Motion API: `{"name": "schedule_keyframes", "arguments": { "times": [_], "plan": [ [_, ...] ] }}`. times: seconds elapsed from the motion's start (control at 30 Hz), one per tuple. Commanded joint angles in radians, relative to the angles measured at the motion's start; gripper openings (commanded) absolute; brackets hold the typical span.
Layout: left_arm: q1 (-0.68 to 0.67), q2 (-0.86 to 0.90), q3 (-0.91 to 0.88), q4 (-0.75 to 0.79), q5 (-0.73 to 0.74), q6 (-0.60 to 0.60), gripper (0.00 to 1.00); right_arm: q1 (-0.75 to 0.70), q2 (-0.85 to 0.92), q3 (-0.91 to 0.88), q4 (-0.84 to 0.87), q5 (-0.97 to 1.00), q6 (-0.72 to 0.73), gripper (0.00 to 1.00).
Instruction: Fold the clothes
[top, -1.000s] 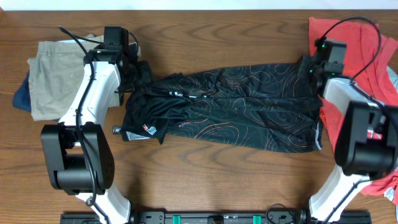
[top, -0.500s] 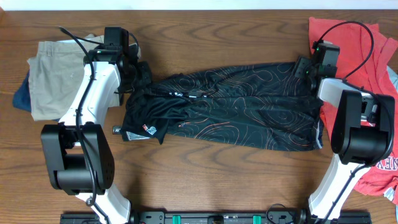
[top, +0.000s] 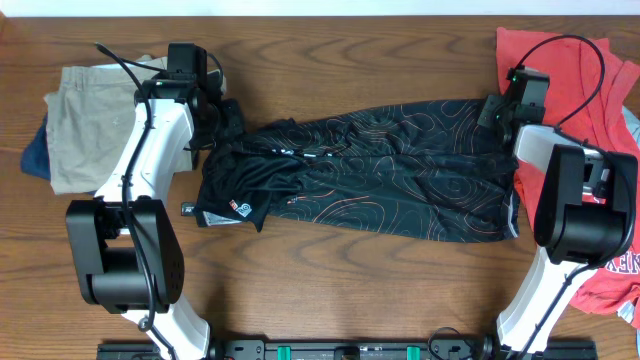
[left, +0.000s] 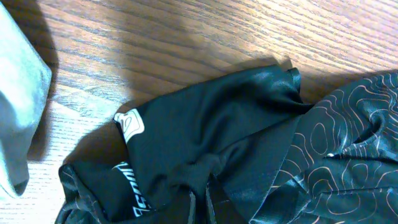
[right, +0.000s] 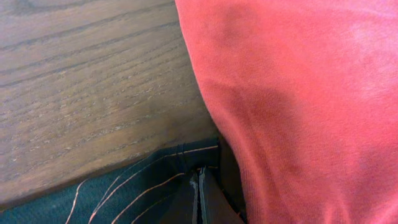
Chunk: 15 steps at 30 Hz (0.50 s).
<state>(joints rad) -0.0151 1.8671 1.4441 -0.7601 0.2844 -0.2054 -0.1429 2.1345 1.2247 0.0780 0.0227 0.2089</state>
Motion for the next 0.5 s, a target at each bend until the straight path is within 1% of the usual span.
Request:
{"name": "schedule_keyframes", "arguments": {
  "times": [0.0,0.07,0.17,0.23,0.37,0.47],
  "plan": [
    [0.002,0.005,-0.014,-0.011,-0.006,0.003,0.06,0.002,0.040,-0.028,-0.074,-0.043,0.015,0.01],
    [0.002,0.005,-0.014,-0.018,-0.006,0.003,0.06,0.002,0.028,-0.028,-0.098,-0.093,0.014,0.01],
    [0.002,0.005,-0.014,-0.021,-0.006,0.003,0.06,0.002,-0.012,-0.028,-0.104,-0.221,-0.013,0.01],
    [0.002,0.005,-0.014,-0.020,-0.006,0.003,0.06,0.002,-0.056,-0.028,-0.103,-0.262,-0.024,0.01],
    [0.002,0.005,-0.014,-0.021,-0.006,0.003,0.06,0.002,-0.131,-0.027,-0.105,-0.195,-0.024,0.01],
    [0.002,0.005,-0.014,-0.021,-0.006,0.003,0.06,0.002,-0.148,-0.028,-0.117,-0.142,-0.024,0.01]
  ]
}}
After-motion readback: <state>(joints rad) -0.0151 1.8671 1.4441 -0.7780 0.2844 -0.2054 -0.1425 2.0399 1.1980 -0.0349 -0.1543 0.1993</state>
